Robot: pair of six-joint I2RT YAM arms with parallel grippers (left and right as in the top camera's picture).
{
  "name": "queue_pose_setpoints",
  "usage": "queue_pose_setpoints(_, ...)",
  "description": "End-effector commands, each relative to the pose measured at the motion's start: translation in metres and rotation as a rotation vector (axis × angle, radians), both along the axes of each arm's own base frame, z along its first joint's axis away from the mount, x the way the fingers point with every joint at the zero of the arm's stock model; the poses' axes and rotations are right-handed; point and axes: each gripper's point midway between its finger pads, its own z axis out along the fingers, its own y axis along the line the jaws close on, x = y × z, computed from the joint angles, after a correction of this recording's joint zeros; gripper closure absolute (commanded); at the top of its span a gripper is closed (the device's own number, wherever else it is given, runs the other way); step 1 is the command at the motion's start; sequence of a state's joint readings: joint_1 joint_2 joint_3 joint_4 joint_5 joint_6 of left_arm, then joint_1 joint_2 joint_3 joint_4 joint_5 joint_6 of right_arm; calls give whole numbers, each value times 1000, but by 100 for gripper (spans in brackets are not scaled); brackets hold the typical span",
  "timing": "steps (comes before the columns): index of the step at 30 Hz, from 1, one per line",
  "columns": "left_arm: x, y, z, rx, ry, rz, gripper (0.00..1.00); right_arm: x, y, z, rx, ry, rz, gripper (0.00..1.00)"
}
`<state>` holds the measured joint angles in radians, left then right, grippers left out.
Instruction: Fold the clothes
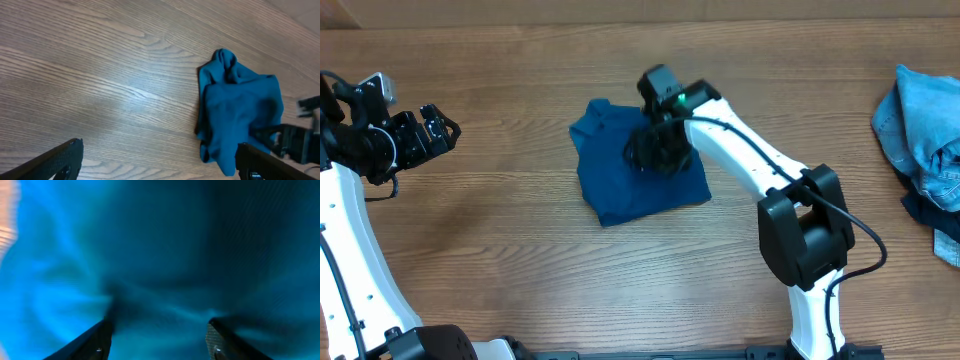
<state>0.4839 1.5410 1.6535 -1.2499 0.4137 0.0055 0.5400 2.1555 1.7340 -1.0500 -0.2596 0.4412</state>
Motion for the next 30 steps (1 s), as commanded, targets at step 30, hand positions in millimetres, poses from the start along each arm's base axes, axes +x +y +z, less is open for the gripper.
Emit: queue_pose_setpoints(30,10,-53,9,-188,-17,-57,0,28,-141,200,113,-364,-163,8)
